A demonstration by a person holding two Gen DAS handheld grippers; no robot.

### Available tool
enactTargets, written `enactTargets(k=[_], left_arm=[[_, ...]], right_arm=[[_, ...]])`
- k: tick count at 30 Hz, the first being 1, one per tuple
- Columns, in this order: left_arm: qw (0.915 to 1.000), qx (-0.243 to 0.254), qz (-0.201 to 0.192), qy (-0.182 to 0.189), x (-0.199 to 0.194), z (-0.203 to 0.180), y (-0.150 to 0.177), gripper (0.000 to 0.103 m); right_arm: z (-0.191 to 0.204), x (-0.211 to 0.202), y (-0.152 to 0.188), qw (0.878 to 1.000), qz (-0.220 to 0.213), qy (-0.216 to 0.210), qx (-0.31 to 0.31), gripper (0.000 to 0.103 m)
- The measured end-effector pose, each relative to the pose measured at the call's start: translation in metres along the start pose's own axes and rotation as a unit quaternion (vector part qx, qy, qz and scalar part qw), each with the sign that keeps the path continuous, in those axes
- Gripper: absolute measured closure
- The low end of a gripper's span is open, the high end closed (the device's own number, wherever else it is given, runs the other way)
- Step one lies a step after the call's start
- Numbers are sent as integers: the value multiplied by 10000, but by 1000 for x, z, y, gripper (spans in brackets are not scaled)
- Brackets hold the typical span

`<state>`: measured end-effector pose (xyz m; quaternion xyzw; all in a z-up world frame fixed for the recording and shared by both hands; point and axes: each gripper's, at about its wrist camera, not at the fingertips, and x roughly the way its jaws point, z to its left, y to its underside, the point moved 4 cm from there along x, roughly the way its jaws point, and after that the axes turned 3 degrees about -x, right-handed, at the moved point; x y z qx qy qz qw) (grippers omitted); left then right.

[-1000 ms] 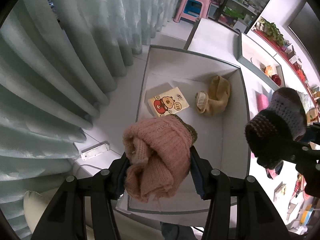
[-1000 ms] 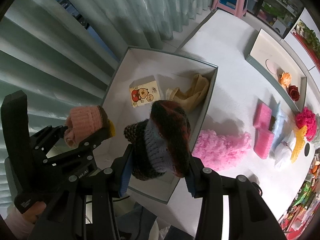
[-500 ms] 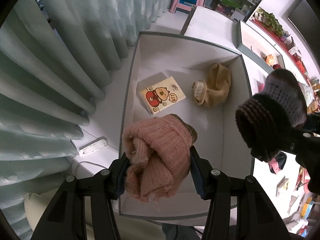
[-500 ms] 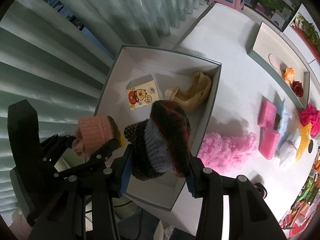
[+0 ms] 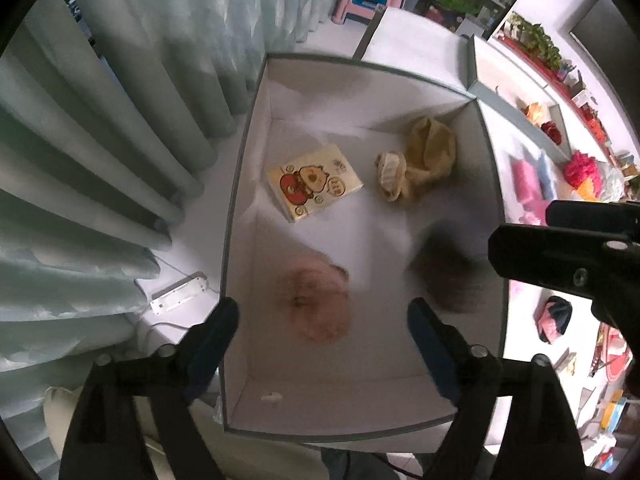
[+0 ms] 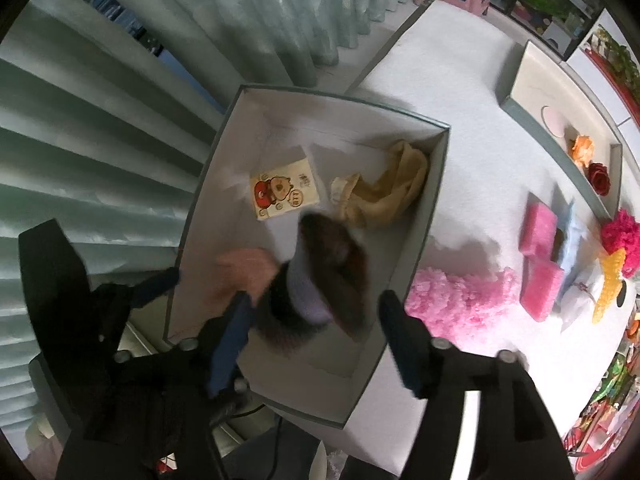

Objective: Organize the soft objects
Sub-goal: 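Open both tools to drop the two hats into the box, then move the left tool to the striped sock while the right tool moves to the tissue pack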

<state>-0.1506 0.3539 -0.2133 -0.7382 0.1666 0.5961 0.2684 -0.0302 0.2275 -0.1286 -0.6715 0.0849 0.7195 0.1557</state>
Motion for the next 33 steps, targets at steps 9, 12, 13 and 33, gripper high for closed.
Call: enactTargets(k=[9, 12, 13, 33], left_arm=[[9997, -171, 1, 146, -10, 3, 1, 0], [9996, -158, 12, 229, -14, 0, 3, 0], [9998, -105, 17, 172, -15, -2, 4, 0], [9957, 359, 754, -395, 0, -19, 28, 0]], right_arm=[[-24, -16, 11, 9989, -142, -86, 444, 10], [-30, -20, 21, 9977, -214, -200, 616, 0], [-32, -20, 25, 9972, -218, -231, 674, 0], [-45, -14, 86, 9944, -263, -398, 938, 0]])
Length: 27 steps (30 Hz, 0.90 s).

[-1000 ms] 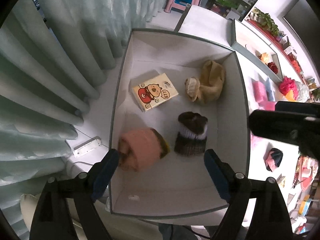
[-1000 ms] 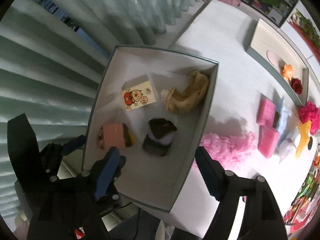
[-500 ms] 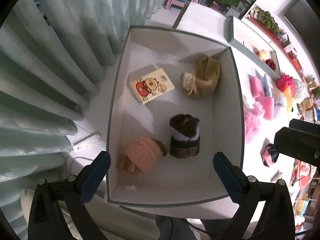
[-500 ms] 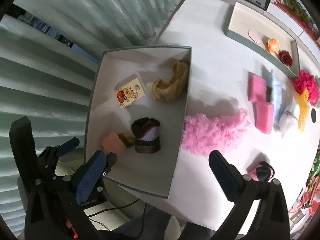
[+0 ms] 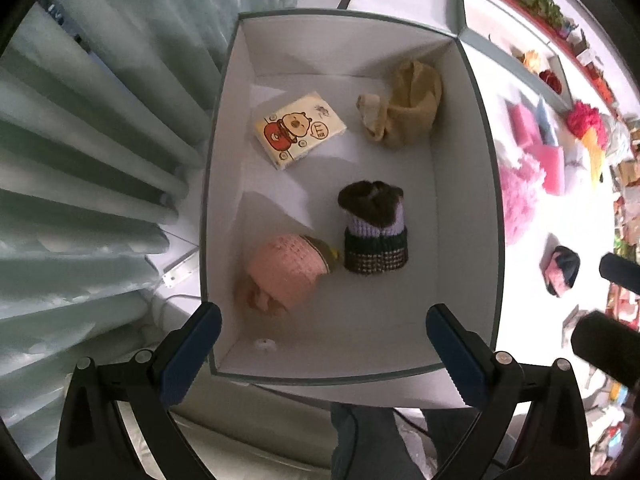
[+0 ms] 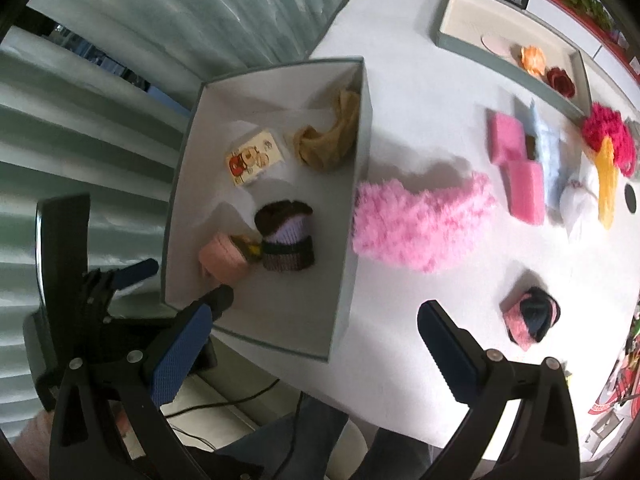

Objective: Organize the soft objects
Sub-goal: 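Move the left tool to the striped sock while the right tool moves to the tissue pack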

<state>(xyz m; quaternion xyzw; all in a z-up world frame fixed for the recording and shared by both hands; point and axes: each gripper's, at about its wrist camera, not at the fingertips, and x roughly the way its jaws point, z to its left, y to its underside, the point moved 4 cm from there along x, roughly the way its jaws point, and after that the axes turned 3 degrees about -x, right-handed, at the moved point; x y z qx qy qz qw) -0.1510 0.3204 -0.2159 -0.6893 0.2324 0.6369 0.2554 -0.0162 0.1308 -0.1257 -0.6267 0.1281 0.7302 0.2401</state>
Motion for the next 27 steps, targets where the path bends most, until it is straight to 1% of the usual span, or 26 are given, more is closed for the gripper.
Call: enactTargets(k=[2, 3, 6, 8, 11, 14, 18, 20, 22, 24, 27], left_arm=[[9999, 74, 6, -118, -2, -9, 3, 0], [9999, 93, 37, -121, -2, -12, 3, 0], [9994, 218, 263, 107, -4, -32, 7, 0], [9988, 362, 323, 102, -7, -50, 9, 0], [9974, 674, 235, 87, -17, -85, 10, 0], [9947, 994, 150, 221, -25, -127, 12, 0], [9896, 1379, 228, 331, -24, -181, 14, 0], [9855, 1619, 343, 371, -15, -214, 17, 0], [9826, 1757, 483, 371, -1, -242, 19, 0], [9803, 1865, 571, 312, 15, -271, 20, 0], [9767, 2085, 498, 54, 39, -312, 21, 0]], right_arm=[[-9, 0, 10, 10000, 22, -16, 40, 0], [-17, 0, 15, 9999, 42, -36, 101, 0], [-44, 0, 30, 9990, 73, -123, 425, 0], [-71, -1, 43, 9972, 104, -144, 726, 0], [-113, -4, 64, 9931, 126, -51, 1162, 0], [-163, -6, 92, 9844, 166, 42, 1753, 0], [-225, -6, 137, 9679, 268, 197, 2493, 0], [-252, -6, 157, 9615, 329, 357, 2705, 0], [-272, -5, 174, 9604, 388, 628, 2686, 0], [-289, -2, 188, 9641, 441, 900, 2458, 0], [-305, 4, 202, 9722, 517, 1181, 1953, 0]])
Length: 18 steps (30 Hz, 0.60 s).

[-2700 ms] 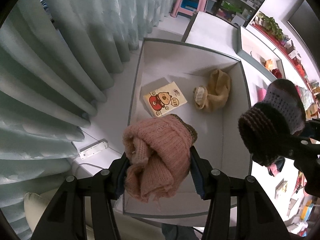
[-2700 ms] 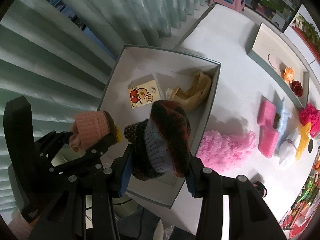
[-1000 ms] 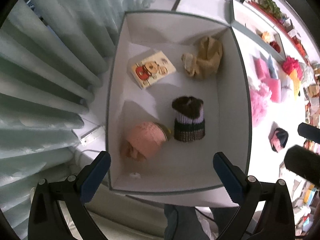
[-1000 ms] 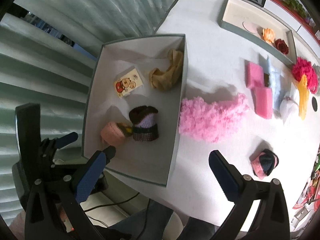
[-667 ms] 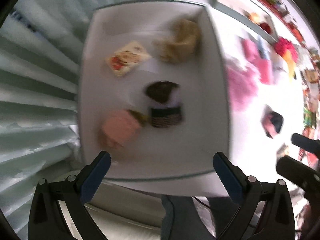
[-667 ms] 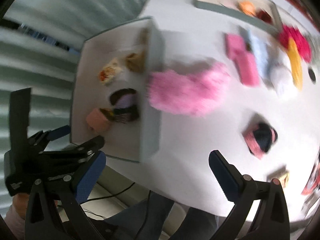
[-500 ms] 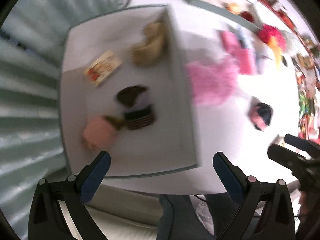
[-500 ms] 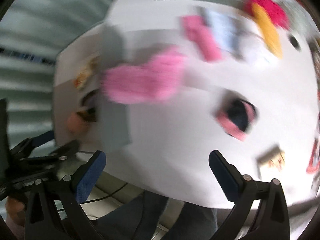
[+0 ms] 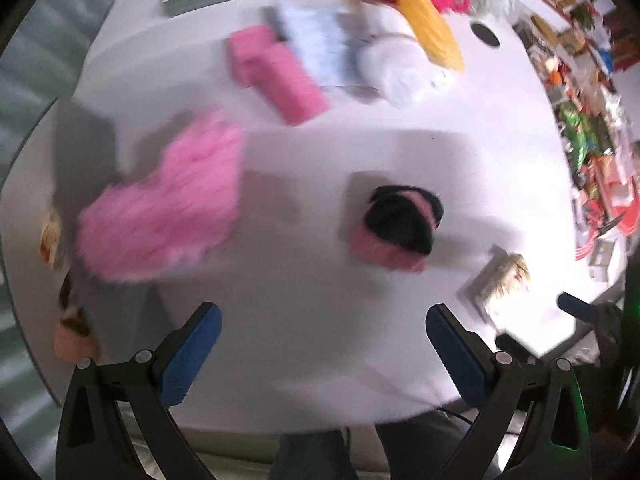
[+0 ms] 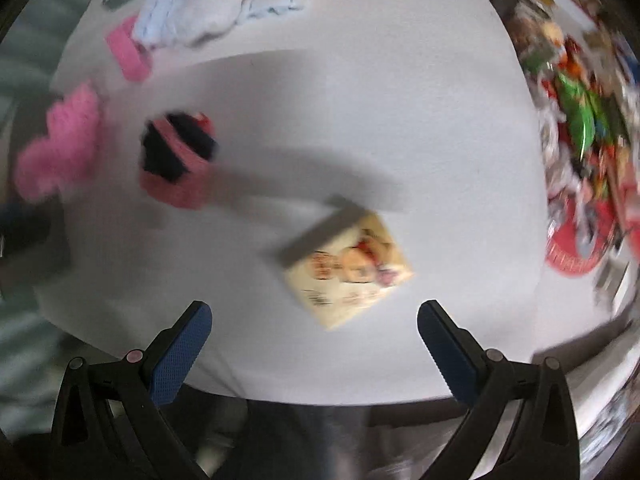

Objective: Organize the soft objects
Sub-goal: 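Move the left tool to the striped sock while the right tool moves to the tissue pack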

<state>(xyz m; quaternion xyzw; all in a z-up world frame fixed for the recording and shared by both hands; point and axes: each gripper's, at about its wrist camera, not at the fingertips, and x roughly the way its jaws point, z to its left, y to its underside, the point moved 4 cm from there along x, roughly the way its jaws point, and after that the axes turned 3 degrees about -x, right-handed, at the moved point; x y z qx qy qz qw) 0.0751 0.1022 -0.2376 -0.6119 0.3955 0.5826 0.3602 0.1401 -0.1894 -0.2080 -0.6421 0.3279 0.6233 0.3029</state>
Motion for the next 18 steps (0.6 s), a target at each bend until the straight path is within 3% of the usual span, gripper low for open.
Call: enactTargets(k=[2, 7, 13, 18], left_arm=[[9999, 68, -36, -116, 11, -16, -8, 0], [9996, 105, -37, -269, 43, -47, -27, 0], [9992, -73, 46, -391, 75, -59, -36, 0], [9983, -206, 34, -543, 88, -63, -43, 0]], right_arm=[[-8, 10, 4, 9993, 12, 174, -326, 0], [-8, 27, 4, 9963, -104, 152, -844, 0], [5, 48, -12, 9880, -134, 308, -1511, 0], [5, 67, -22, 9833, 122, 362, -1782, 0]])
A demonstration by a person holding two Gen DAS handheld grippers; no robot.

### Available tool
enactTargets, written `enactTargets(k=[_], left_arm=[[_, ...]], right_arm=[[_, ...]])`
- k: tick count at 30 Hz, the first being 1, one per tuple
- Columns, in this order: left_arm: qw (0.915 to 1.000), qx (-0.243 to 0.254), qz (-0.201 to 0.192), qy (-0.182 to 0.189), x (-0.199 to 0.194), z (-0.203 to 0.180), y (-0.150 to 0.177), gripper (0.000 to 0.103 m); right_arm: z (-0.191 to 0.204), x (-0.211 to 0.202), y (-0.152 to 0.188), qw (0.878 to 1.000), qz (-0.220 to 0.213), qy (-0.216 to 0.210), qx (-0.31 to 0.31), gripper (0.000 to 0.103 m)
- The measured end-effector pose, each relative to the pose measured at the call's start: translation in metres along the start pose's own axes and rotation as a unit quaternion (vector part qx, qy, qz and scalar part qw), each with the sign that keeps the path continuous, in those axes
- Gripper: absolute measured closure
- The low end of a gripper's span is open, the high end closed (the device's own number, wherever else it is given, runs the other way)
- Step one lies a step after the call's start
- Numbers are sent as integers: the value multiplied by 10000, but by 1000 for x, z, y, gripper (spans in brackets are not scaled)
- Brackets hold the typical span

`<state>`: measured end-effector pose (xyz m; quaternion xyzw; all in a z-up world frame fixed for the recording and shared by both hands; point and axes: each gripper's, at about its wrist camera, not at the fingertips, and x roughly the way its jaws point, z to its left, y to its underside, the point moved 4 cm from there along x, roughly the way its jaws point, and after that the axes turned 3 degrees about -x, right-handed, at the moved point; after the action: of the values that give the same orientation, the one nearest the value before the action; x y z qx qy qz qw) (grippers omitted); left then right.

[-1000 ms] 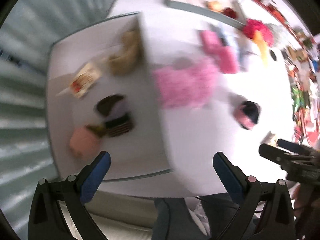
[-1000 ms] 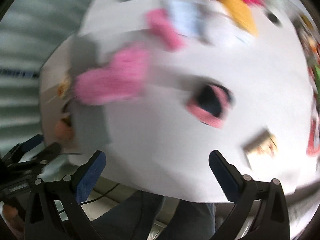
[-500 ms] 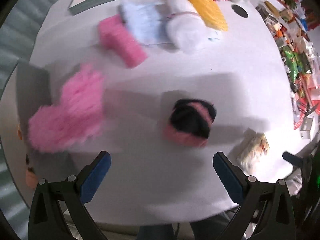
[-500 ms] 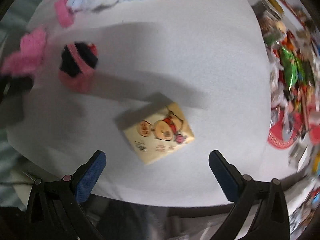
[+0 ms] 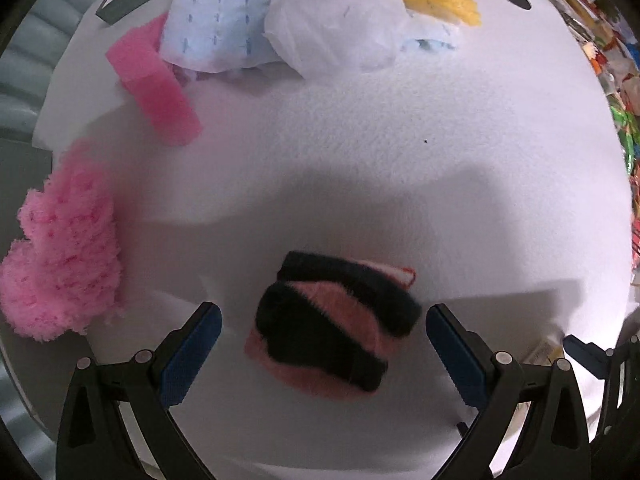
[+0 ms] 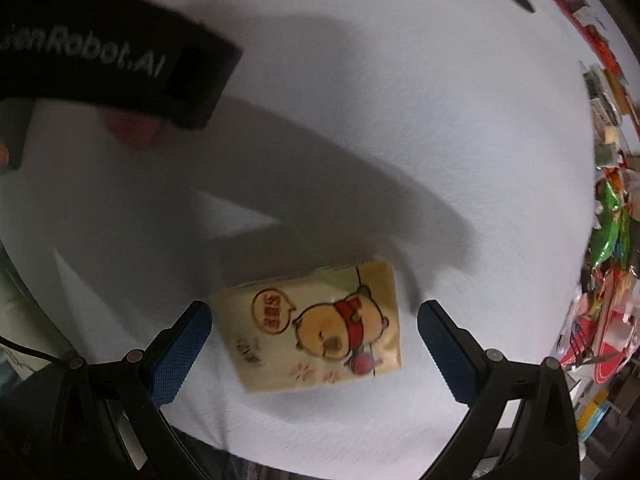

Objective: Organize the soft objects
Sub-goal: 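Move the left tool to the striped sock while the right tool moves to the tissue pack, then grasp the black-pink striped sock with the left tool while the right tool grasps the bear tissue pack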

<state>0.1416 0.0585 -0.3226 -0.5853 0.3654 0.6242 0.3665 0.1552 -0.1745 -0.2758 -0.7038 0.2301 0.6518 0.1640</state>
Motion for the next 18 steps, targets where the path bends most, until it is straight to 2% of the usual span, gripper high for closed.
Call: enactTargets(k=[6, 9, 12, 14, 16, 18], left_arm=[[9992, -260, 23, 302, 9, -5, -7, 0], [9990, -312, -2, 317, 11, -6, -8, 0], [9986, -404, -128, 318, 9, -9, -12, 0], [9982, -464, -211, 317, 8, -7, -2, 0], [9985, -447, -67, 315, 8, -5, 2, 0], [9981, -484, 236, 299, 11, -6, -3, 0]], right_arm=[[0, -1, -13, 9995, -236, 23, -220, 0], [11, -2, -14, 9994, -285, 31, -217, 0], [-2, 0, -8, 9993, -294, 28, -223, 0], [0, -2, -7, 9993, -263, 36, -264, 0], [5, 0, -10, 9995, -134, 39, -271, 0], [5, 1, -15, 9997, 31, 36, -229, 0]])
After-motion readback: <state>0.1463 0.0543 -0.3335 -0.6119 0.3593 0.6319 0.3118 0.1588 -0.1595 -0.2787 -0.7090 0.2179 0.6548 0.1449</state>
